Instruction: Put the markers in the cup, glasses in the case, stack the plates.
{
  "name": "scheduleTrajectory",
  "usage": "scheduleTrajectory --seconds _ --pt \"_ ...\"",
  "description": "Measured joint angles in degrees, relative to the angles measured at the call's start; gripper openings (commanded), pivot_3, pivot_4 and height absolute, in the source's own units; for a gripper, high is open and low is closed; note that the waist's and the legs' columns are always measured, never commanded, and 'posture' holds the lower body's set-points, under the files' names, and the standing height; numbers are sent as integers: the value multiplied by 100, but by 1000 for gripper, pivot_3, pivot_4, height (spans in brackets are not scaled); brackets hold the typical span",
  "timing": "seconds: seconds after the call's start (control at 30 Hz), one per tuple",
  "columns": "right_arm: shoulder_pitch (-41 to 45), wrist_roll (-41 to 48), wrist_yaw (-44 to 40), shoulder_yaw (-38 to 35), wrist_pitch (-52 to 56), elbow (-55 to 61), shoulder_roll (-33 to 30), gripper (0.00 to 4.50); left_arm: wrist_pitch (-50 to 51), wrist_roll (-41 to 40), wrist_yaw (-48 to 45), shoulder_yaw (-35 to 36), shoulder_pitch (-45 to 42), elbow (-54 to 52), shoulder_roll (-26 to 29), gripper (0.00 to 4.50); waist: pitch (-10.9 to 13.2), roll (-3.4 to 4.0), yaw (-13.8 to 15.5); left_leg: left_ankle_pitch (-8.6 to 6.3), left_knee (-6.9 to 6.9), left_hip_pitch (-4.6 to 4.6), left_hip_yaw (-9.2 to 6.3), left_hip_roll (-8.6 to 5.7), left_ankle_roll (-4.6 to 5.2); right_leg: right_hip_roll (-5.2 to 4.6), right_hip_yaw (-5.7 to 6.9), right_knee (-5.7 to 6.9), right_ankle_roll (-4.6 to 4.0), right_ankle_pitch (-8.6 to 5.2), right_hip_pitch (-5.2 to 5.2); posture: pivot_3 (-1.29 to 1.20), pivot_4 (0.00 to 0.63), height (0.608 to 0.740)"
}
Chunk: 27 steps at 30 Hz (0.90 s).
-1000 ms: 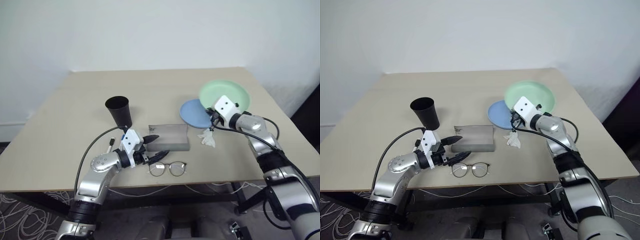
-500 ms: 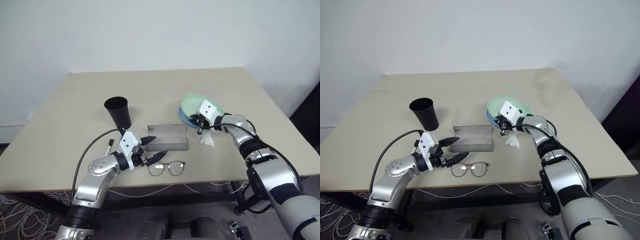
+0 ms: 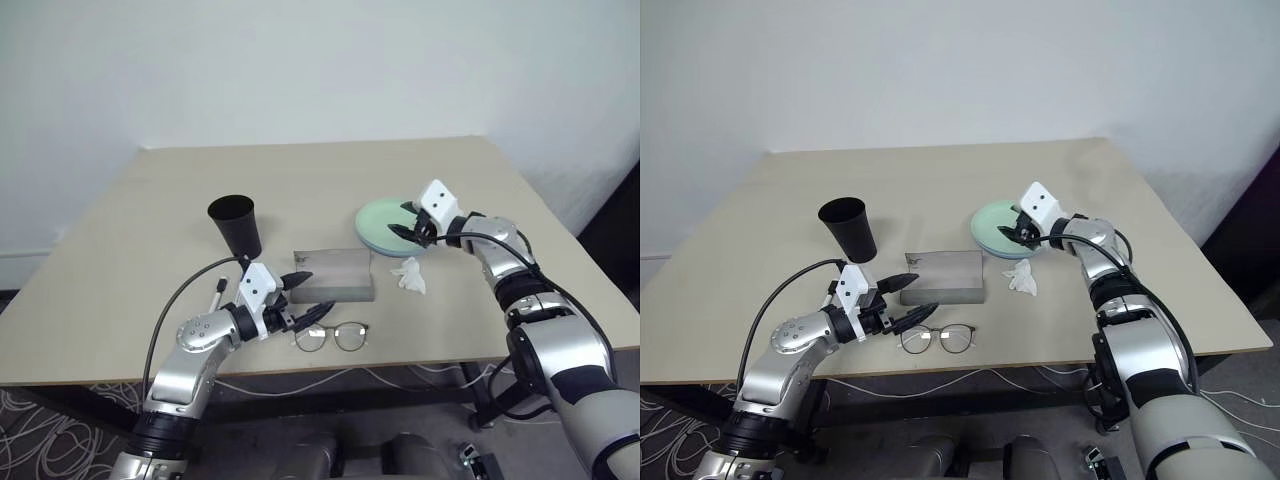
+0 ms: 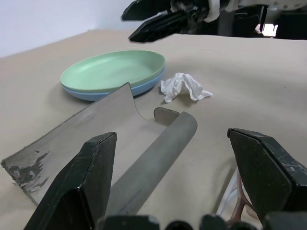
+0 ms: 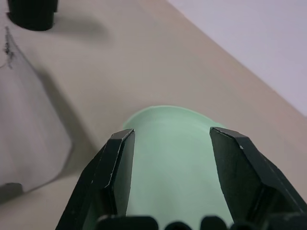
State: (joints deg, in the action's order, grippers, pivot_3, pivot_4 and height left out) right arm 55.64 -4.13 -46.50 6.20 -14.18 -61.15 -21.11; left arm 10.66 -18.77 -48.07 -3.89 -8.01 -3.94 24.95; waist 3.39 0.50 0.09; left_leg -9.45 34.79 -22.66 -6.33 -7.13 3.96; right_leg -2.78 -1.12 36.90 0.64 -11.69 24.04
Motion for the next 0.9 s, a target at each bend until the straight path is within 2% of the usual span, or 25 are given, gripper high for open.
scheduleTrajectory --seconds 0.03,0.07,0.13,0.2,0.27,0.43,0.6,0.9 --pt "-138 63 -66 -52 176 216 -54 2690 0 0 -1 3 -6 3 5 3920 0 0 0 0 1 0 0 0 0 0 -1 0 -2 -2 0 0 0 738" --pt "-375 164 -165 -100 454 604 -123 2980 0 -1 -7 1 -27 6 4 3920 0 0 5 0 0 -3 -1 1 0 -2 0 0 -3 -3 1 0 0 738" --pt "-889 333 -362 -149 1089 1390 -258 3267 0 -1 -20 1 -49 15 7 3920 0 0 21 0 0 -5 0 0 1 -3 -1 0 -2 -7 2 0 0 738" --pt "-1259 419 -441 -159 1654 1928 -330 3980 0 0 -44 6 -58 27 16 3920 1 2 19 0 1 -10 2 0 1 -4 -3 1 -2 -7 7 0 0 738" --pt "-1566 466 -429 -162 2239 2567 -425 4468 0 0 -63 -7 -99 34 10 3920 1 3 4 0 1 -13 6 0 1 -4 -13 3 -3 -7 9 0 0 738" --pt "-1981 475 -100 -191 3747 3774 -501 4468 0 0 -99 -13 -154 51 7 3920 0 2 10 0 4 -12 5 2 1 -6 -31 4 -4 -7 8 0 0 738" --pt "-2162 644 83 -209 4831 4218 -426 4468 0 0 -118 -13 -155 96 4 3920 0 2 17 -1 14 -18 6 2 1 -12 -26 3 -3 -8 5 0 0 738" --pt "-2202 688 432 -73 5556 4152 -169 4468 -1 3 -115 -14 -155 98 -1 3920 1 1 15 -1 16 -26 4 3 2 -14 -11 -7 -2 -8 6 0 0 738"
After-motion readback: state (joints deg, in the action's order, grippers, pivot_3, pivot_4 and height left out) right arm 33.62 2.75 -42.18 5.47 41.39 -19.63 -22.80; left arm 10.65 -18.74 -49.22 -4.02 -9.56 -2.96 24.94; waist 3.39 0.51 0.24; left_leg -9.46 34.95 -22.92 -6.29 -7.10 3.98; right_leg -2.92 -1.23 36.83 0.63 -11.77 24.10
